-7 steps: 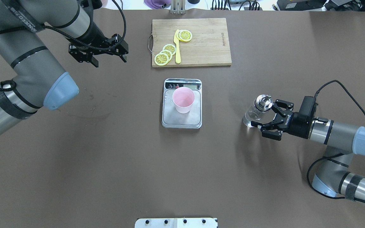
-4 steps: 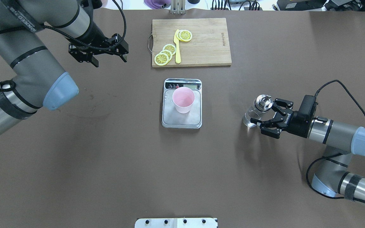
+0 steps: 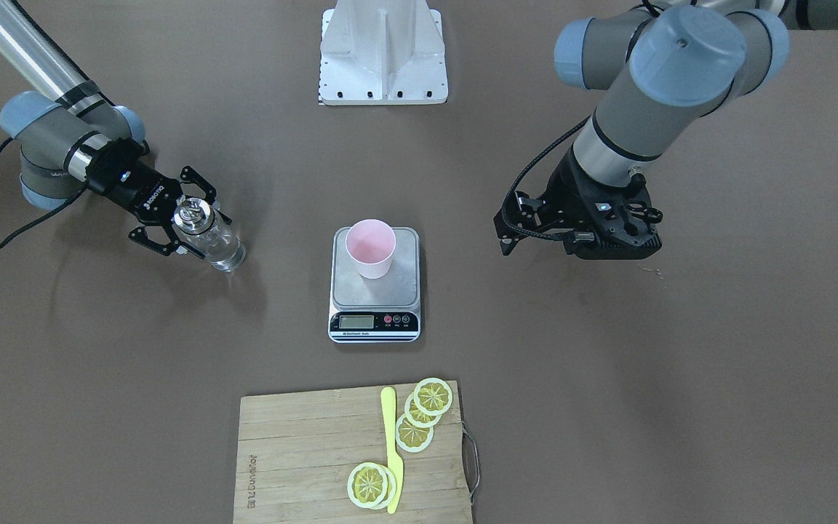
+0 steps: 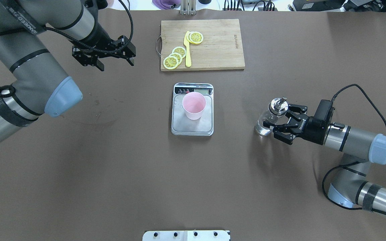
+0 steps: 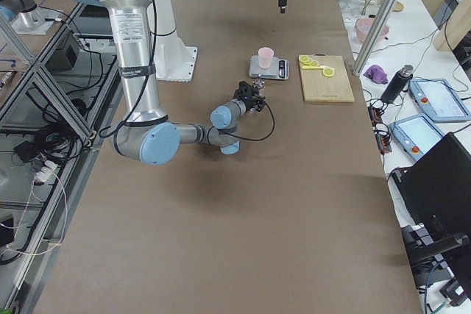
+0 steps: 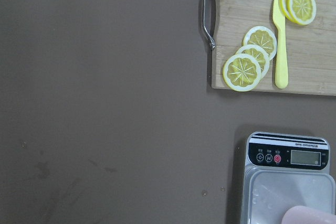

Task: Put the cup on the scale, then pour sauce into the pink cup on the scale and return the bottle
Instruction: 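Close the right gripper around the glass sauce bottle, then lift the bottle with the right gripper and carry it toward the pink cup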

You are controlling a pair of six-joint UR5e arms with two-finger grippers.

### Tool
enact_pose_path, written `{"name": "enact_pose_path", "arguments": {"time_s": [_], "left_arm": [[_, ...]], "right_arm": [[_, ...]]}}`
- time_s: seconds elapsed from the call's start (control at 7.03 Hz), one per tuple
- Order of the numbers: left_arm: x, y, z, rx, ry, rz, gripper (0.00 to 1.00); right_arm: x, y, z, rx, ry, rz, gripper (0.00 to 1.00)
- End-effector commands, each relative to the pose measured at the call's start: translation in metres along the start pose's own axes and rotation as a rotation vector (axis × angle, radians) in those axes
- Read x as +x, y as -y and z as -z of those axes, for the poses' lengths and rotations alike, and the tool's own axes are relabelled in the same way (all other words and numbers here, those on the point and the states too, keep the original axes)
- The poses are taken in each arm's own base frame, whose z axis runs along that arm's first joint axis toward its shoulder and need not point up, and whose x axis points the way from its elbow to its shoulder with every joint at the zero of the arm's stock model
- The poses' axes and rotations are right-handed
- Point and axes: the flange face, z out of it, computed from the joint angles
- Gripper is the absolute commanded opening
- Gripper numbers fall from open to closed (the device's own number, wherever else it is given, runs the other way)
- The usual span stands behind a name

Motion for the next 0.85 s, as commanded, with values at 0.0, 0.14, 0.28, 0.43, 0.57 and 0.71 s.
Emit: {"name": "enact_pose_path", "arguments": {"time_s": [0.0,0.14,0.28,0.43,0.57,0.71], "left_arm": [[0.001,-0.001,0.005,0.003,-0.002,0.0,0.97],[0.0,-0.002,0.006,0.0,0.005,0.005,0.97],[0.001,-0.003,0.007,0.0,0.004,0.001,0.97],[0.001,-0.002,0.008,0.002,0.003,0.001,0.97],[-0.002,-0.001,0.01,0.005,0.005,0.006,0.97],[-0.007,0.0,0.007,0.003,0.01,0.011,0.97]], "right_arm": [[0.005,0.004,0.0,0.012,-0.031,0.004,0.0],[0.01,0.007,0.0,0.012,-0.056,0.006,0.0],[0.007,0.013,-0.009,0.001,-0.053,0.003,0.0],[-0.001,0.032,-0.033,0.022,-0.046,0.001,0.0],[-0.008,0.046,-0.054,0.017,-0.053,0.001,0.0],[-0.011,0.061,-0.056,0.002,-0.075,0.004,0.0]]}}
